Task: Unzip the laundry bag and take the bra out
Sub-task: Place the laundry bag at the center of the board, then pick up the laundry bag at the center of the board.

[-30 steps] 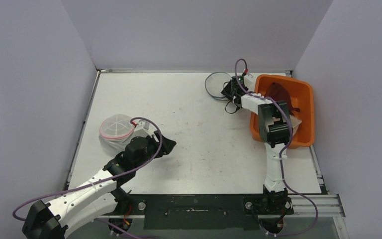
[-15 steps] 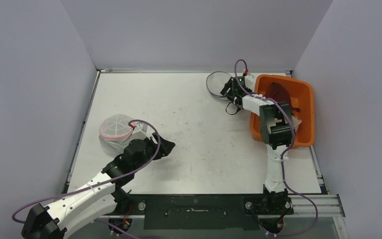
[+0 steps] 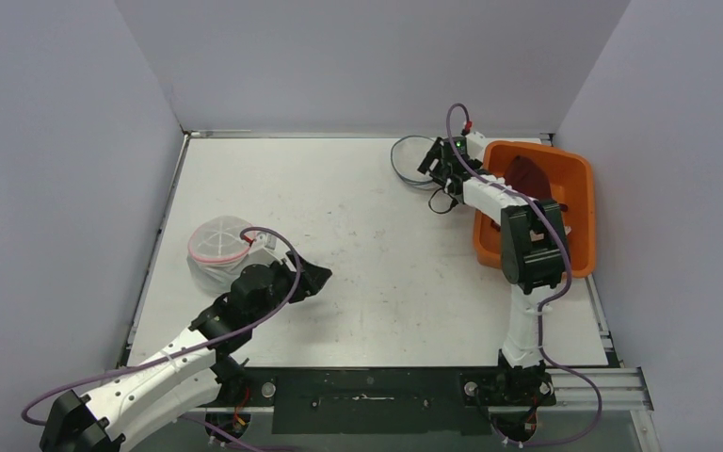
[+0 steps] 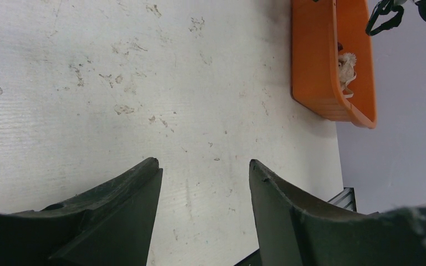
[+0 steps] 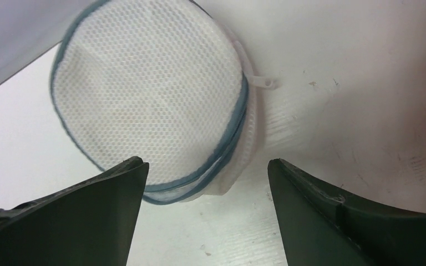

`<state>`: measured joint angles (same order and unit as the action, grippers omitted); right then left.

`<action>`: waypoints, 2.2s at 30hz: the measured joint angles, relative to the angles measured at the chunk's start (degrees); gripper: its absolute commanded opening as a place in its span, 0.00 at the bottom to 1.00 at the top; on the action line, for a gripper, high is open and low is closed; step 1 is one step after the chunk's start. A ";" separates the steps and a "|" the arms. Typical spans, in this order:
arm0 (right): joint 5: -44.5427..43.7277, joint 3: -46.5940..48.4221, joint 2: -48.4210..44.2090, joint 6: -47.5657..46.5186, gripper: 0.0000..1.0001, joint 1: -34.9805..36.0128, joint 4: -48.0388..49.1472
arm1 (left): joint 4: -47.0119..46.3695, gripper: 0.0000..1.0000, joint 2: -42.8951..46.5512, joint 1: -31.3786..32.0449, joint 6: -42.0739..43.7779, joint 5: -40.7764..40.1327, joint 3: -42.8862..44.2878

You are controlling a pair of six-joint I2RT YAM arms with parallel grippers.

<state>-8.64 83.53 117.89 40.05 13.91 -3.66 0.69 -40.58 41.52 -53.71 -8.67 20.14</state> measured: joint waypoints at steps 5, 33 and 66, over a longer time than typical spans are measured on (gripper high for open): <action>-0.17 -0.09 -3.06 -1.09 0.77 1.25 0.15 | 0.04 0.57 0.68 -0.02 -0.17 0.15 0.00; 5.64 -10.82 -11.93 -12.46 0.73 8.13 18.01 | 20.70 0.96 10.23 -1.62 -0.11 -9.14 9.64; -13.92 -72.61 -52.13 -2.62 0.73 59.78 41.29 | 45.20 0.96 14.67 -5.03 -14.08 -41.33 21.35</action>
<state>-22.57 10.92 65.76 37.43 73.69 37.63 45.89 -25.91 36.49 -67.79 -50.00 41.50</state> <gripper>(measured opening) 0.728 0.963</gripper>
